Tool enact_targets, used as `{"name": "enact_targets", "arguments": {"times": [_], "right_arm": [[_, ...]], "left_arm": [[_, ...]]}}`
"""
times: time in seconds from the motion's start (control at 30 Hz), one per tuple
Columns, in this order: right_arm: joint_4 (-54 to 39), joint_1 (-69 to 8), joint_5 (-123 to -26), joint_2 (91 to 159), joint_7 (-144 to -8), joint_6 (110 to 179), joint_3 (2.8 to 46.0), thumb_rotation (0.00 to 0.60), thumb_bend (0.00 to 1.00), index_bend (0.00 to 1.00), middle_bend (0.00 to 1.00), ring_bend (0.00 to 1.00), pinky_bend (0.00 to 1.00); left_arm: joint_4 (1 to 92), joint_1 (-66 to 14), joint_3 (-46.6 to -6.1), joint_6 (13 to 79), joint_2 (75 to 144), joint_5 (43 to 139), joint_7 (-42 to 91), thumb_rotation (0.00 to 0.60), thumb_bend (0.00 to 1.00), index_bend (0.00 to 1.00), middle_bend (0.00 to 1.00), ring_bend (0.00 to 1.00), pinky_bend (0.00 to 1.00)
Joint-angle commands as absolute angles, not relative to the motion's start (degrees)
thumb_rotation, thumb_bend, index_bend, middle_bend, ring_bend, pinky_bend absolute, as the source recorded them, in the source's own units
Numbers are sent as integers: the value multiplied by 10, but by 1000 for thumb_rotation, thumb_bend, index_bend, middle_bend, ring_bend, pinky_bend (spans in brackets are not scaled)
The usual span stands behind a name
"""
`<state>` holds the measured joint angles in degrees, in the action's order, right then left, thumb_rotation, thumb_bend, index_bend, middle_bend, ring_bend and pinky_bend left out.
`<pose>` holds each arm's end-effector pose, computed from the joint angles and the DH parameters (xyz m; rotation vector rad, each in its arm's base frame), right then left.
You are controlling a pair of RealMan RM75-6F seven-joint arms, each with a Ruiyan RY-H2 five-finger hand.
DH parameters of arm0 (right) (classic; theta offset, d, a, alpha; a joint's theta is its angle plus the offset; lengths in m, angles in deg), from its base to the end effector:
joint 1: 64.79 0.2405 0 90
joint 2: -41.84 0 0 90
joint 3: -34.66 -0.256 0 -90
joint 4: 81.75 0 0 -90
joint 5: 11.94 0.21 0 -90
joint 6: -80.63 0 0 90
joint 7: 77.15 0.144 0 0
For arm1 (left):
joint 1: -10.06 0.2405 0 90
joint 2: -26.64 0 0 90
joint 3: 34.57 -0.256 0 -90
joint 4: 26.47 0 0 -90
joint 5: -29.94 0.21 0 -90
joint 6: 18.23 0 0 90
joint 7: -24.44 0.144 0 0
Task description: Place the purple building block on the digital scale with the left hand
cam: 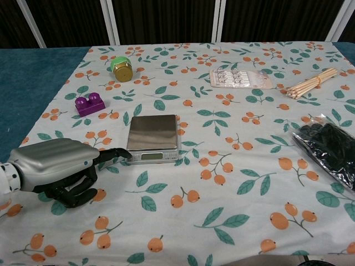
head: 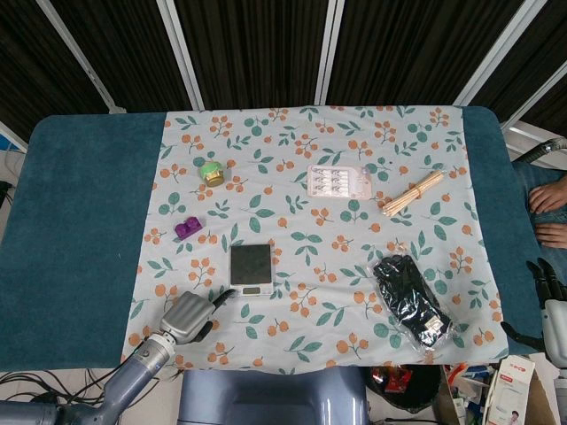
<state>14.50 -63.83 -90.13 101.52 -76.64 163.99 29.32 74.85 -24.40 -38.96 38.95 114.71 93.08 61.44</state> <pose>-0.3303 -0.1662 0.1868 1.2222 -0.9856 0.8066 -0.1687 0.2191 -0.0514 -2.1567 -0.9887 -0.6513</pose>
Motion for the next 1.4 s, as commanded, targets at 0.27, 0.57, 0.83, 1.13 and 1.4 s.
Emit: {"name": "enact_targets", "arguments": {"times": [0.27,0.57,0.83,1.13,1.4], "right_arm": [[145,-639,-902,1015,-766,1641,293,600,76,44,11,171,191],[145,-639,-902,1014,-764,1641,294,600,75,44,11,171,191],[145,-638,-901,1015,-766,1639,294,600,75,44,11,171,190],[145,-638,-900,1015,-766,1639,293,600,75,44,10,171,191],[145,-639,-901,1015,-766,1640,293,600,76,44,11,171,191]], "left_arm": [[751,-245,-391,392,1148,930,618,600,522,81,792,766,675],[752,-245,-393,394,1149,927,624,600,523,81,792,766,675],[755,-247,-391,394,1149,929,625,600,522,81,792,766,676],[751,-249,-392,392,1150,922,630,600,522,81,792,766,675],[750,-249,-394,394,1150,923,631,600,523,81,792,766,676]]}}
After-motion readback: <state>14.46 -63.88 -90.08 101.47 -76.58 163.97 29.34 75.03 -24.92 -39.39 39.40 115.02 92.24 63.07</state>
